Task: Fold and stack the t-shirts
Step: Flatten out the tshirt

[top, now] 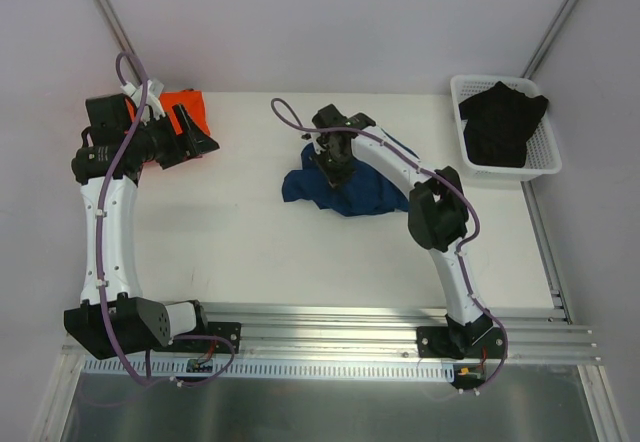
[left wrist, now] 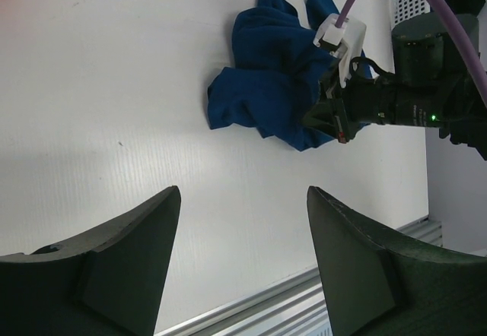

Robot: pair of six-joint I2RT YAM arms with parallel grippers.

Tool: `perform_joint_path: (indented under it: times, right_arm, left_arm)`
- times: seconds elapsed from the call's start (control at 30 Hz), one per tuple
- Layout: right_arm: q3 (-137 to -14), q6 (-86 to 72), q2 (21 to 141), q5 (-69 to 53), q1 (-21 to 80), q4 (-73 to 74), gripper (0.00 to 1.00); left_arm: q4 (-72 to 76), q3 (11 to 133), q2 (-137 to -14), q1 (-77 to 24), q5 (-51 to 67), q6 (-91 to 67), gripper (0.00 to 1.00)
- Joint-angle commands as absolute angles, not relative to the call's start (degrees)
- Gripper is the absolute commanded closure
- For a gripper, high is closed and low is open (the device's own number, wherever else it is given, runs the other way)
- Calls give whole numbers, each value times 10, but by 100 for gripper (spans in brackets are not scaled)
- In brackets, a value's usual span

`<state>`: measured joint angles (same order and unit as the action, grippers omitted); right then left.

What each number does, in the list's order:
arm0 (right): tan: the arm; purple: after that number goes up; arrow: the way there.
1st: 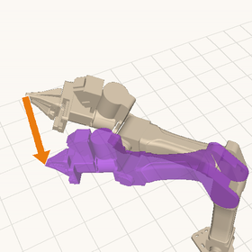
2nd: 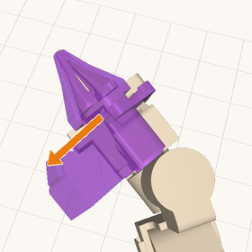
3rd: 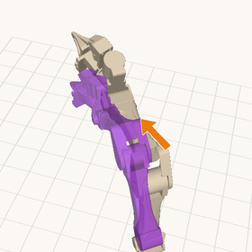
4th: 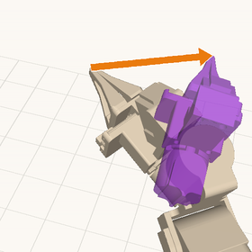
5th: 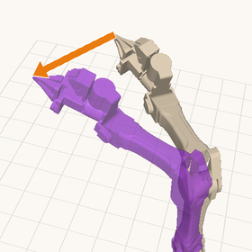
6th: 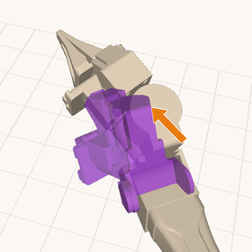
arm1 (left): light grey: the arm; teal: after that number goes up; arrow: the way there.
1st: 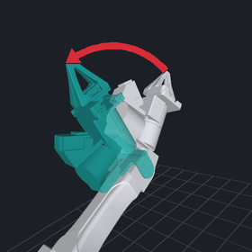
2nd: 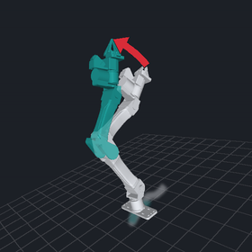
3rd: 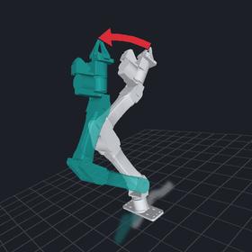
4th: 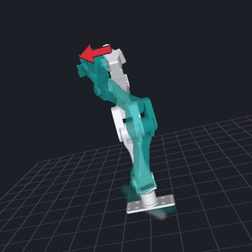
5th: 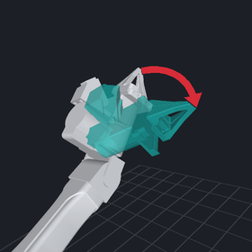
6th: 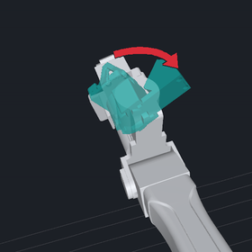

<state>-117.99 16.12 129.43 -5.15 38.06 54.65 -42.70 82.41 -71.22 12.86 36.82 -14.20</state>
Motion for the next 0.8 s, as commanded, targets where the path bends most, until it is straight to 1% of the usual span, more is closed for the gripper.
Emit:
perform_joint_path:
  times: [0.0, 0.13, 0.2, 0.23, 0.27, 0.43, 0.57, 0.6, 0.63, 0.67, 0.7, 0.73, 0.77]
  right_arm:
    - [-1225, 170, 1269, -41, 381, 551, 99]
    - [-1294, 197, 1218, -14, 364, 551, 99]
    - [-1327, 228, 1174, -4, 357, 538, 100]
    - [-1331, 237, 1159, 29, 355, 533, 99]
    - [-1335, 245, 1129, 37, 348, 527, 99]
    - [-1342, 285, 1064, 94, 327, 506, 100]
    - [-1311, 315, 1017, 98, 323, 500, 99]
    - [-1283, 307, 1007, 92, 324, 517, 96]
    - [-1262, 294, 1004, 64, 328, 526, 83]
    - [-1239, 288, 1001, 45, 338, 533, 61]
    - [-1221, 284, 1001, 29, 344, 547, 32]
    - [-1195, 270, 1006, 5, 358, 550, 29]
    - [-1186, 260, 1011, -22, 362, 551, 28]
  left_arm:
    - [-416, 817, -694, 135, 366, -149, 32]
    - [-414, 814, -693, 135, 366, -143, 32]
    - [-412, 808, -695, 135, 368, -141, 32]
    - [-412, 800, -698, 136, 372, -141, 32]
    - [-411, 796, -704, 135, 384, -142, 32]
    - [-403, 794, -736, 132, 403, -161, 34]
    - [-397, 803, -758, 123, 403, -163, 34]
    - [-397, 806, -761, 122, 403, -164, 34]
    - [-396, 810, -762, 120, 404, -166, 34]
    - [-396, 813, -763, 120, 403, -168, 34]
    - [-396, 815, -763, 120, 403, -169, 33]
    - [-395, 818, -763, 119, 398, -169, 30]
    - [-395, 820, -759, 120, 396, -169, 29]
